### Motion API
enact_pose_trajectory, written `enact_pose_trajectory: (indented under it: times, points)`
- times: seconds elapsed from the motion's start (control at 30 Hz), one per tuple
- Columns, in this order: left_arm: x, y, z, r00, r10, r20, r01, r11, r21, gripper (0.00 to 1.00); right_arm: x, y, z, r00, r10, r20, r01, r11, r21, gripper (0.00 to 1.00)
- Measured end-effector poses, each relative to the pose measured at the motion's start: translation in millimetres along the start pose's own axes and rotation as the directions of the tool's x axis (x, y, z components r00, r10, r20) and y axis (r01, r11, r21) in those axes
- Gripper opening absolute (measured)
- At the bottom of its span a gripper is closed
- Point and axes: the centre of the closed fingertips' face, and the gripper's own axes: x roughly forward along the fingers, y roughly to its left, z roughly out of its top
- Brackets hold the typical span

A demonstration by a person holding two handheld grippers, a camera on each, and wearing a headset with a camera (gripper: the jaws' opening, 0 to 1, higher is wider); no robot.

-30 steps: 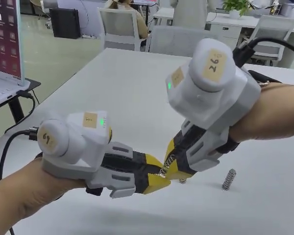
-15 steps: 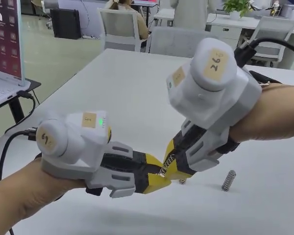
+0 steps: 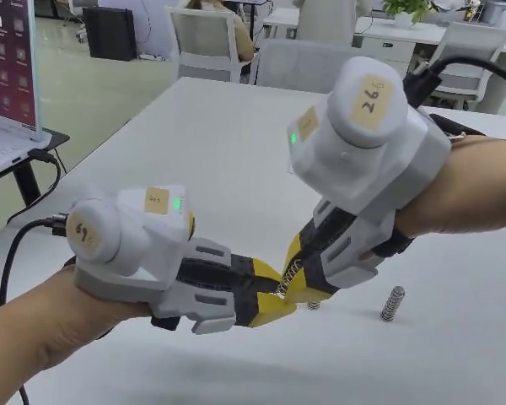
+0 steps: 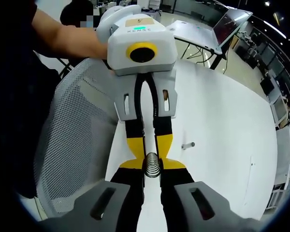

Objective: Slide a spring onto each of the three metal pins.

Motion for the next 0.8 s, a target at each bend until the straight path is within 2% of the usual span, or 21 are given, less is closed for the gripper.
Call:
enact_pose_trajectory:
  times: [0.27, 0.57, 0.8]
  points:
    - [3.0, -4.6, 0.5, 0.9998, -0.017, 0.003, 0.017, 1.000, -0.021, 0.02, -1.7, 4.9, -2.3, 0.9998, -0.006, -0.020, 0.007, 1.000, 0.027, 0.09]
    - [8.8, -15.9, 5.2, 0.9982, -0.059, 0.002, 0.059, 0.998, -0.035, 0.03, -7.2, 14.6, -7.7, 0.9986, -0.010, -0.051, 0.014, 0.997, 0.074, 0.09]
    - [0.2, -19.8, 10.0, 0.9972, -0.075, -0.009, 0.074, 0.997, -0.037, 0.03, -11.3, 19.0, 0.6, 0.9985, -0.007, -0.054, 0.012, 0.996, 0.086, 0.09]
